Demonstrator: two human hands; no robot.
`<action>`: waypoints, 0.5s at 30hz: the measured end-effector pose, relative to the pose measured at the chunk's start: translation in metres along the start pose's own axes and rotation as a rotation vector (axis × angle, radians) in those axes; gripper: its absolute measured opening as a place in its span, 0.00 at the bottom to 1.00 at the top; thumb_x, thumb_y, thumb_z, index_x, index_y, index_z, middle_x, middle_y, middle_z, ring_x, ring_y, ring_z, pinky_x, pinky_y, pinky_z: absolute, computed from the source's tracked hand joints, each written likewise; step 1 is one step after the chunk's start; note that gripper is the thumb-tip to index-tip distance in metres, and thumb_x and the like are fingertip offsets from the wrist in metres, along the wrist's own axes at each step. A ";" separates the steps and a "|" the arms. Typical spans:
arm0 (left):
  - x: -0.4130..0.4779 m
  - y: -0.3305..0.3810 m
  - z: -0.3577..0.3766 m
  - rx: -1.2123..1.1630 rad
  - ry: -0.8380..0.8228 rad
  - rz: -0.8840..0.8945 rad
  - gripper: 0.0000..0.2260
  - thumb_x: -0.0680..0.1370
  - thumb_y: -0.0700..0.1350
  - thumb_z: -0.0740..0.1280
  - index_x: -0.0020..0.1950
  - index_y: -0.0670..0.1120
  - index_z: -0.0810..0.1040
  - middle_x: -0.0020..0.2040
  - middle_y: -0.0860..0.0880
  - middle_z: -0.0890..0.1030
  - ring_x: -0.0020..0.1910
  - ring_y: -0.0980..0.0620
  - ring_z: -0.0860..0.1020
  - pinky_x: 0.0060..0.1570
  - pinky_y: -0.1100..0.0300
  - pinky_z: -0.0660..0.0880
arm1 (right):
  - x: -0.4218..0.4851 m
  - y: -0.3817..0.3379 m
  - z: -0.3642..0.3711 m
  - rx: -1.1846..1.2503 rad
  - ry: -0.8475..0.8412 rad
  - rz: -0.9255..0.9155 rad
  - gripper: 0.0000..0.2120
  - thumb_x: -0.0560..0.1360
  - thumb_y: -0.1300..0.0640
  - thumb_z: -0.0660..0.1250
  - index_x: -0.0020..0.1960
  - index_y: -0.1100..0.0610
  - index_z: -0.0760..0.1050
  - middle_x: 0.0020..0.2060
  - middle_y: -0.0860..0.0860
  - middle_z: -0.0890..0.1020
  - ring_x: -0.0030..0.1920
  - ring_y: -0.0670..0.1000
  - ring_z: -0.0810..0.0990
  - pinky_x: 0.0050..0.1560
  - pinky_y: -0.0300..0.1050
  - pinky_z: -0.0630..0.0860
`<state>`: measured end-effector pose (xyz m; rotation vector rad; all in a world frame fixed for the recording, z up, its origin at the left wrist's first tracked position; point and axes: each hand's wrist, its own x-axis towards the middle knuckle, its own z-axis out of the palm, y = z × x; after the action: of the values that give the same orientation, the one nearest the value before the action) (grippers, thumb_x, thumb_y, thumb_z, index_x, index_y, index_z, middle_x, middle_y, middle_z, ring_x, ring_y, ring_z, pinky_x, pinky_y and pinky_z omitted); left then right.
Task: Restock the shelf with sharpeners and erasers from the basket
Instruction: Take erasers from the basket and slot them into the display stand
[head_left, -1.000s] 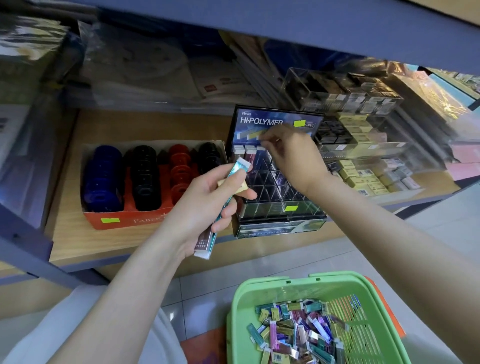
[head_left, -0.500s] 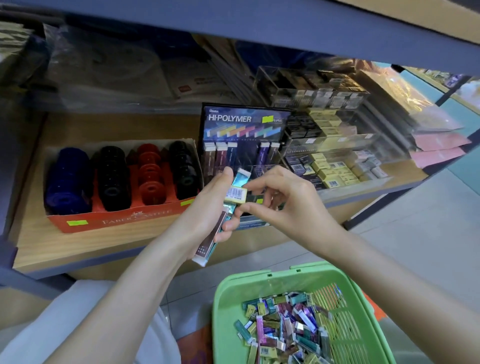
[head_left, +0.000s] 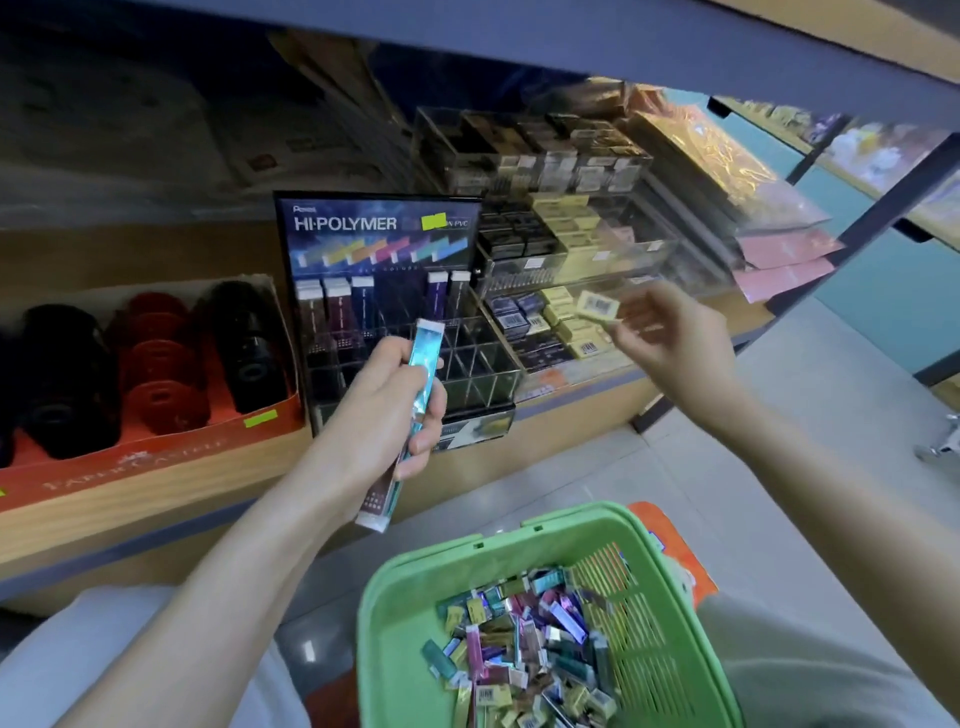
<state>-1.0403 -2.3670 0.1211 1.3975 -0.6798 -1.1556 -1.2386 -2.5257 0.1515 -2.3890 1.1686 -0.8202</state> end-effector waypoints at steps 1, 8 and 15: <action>-0.007 0.001 0.002 -0.051 -0.016 0.044 0.08 0.83 0.37 0.51 0.51 0.44 0.68 0.36 0.45 0.71 0.21 0.56 0.64 0.15 0.65 0.57 | 0.010 0.014 -0.002 -0.046 0.020 0.037 0.07 0.73 0.60 0.71 0.49 0.57 0.75 0.40 0.51 0.80 0.38 0.41 0.78 0.40 0.28 0.72; 0.000 0.001 0.018 0.008 -0.068 0.132 0.10 0.83 0.42 0.54 0.58 0.51 0.74 0.36 0.50 0.76 0.22 0.56 0.63 0.16 0.66 0.59 | 0.060 0.061 0.009 -0.212 -0.071 0.104 0.12 0.75 0.61 0.69 0.57 0.65 0.76 0.45 0.55 0.80 0.43 0.49 0.77 0.42 0.30 0.68; 0.010 -0.003 0.027 0.041 -0.073 0.116 0.10 0.83 0.43 0.54 0.58 0.51 0.74 0.35 0.50 0.76 0.21 0.56 0.62 0.17 0.66 0.59 | 0.081 0.071 0.025 -0.315 -0.242 0.065 0.10 0.75 0.62 0.68 0.55 0.64 0.76 0.48 0.57 0.82 0.44 0.49 0.76 0.43 0.36 0.69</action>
<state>-1.0616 -2.3856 0.1194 1.3366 -0.8300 -1.1103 -1.2255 -2.6317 0.1219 -2.5901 1.3463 -0.3323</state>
